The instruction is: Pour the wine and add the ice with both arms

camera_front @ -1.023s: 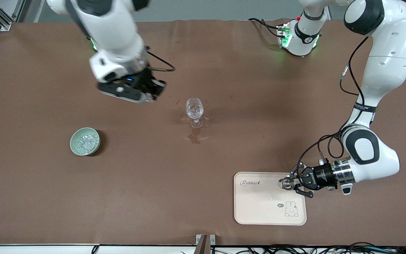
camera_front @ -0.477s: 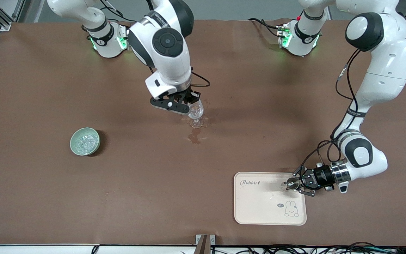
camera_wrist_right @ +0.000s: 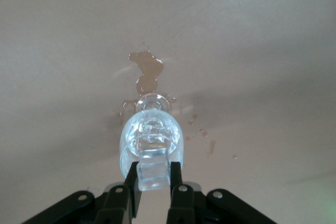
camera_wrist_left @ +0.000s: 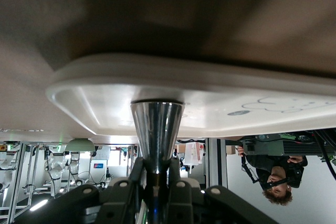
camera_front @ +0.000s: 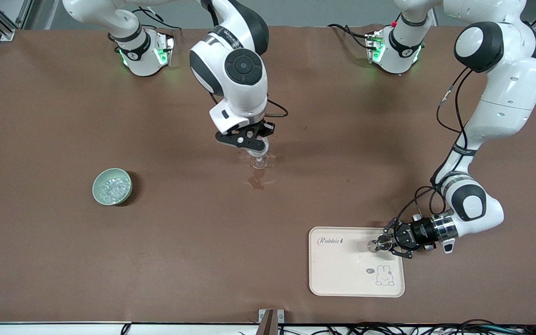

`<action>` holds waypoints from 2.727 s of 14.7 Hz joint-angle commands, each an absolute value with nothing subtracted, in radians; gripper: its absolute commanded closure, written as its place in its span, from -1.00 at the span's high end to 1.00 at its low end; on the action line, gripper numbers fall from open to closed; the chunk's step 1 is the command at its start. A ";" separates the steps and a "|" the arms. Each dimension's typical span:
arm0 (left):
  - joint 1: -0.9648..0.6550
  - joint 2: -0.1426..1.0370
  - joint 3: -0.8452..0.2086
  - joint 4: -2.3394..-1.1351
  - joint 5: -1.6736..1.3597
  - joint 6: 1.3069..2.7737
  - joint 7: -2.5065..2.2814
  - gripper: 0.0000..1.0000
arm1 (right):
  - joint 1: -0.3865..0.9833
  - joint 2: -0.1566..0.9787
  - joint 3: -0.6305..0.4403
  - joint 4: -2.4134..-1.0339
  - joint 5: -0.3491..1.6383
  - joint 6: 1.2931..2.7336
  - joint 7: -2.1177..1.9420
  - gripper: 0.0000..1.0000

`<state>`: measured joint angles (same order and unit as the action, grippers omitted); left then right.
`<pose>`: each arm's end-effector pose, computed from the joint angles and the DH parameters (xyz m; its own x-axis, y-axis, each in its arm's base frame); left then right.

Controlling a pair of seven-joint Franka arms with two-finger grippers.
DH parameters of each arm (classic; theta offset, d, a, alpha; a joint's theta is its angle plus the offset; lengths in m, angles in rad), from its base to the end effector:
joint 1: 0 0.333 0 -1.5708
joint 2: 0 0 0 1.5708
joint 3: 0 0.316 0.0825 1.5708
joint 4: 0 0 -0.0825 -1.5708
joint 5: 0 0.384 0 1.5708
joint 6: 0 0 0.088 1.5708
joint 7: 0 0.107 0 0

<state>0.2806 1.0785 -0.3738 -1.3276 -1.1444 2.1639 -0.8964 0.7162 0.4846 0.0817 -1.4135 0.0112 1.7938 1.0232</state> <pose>0.7283 -0.0409 0.1170 -0.0844 0.3537 -0.9315 0.9698 0.2440 0.0048 0.4855 0.4855 0.4142 0.9672 -0.2354 -0.0950 -0.2302 -0.9711 0.0624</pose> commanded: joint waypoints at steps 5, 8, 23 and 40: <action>0.278 1.060 -0.374 -1.307 -1.126 2.157 -0.897 1.00 | 0.745 0.488 0.074 -1.417 0.031 1.786 1.046 -0.88; 0.302 0.997 -0.376 -1.310 -0.950 2.152 -0.900 1.00 | 0.755 0.488 0.074 -1.434 0.031 1.783 1.055 -0.87; 0.371 0.516 -0.406 -1.307 -0.161 1.713 -0.651 1.00 | 0.753 0.506 0.072 -1.431 0.031 1.790 1.058 -0.70; 0.031 -0.055 -0.066 -1.584 0.034 1.517 -0.149 1.00 | 0.571 0.295 0.066 -1.338 -0.003 1.634 0.950 1.00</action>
<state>0.0606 0.0008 -0.0873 -1.5157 0.0260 1.5145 -0.1590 0.6445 0.4133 0.0576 -1.3073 0.0115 1.6576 1.0156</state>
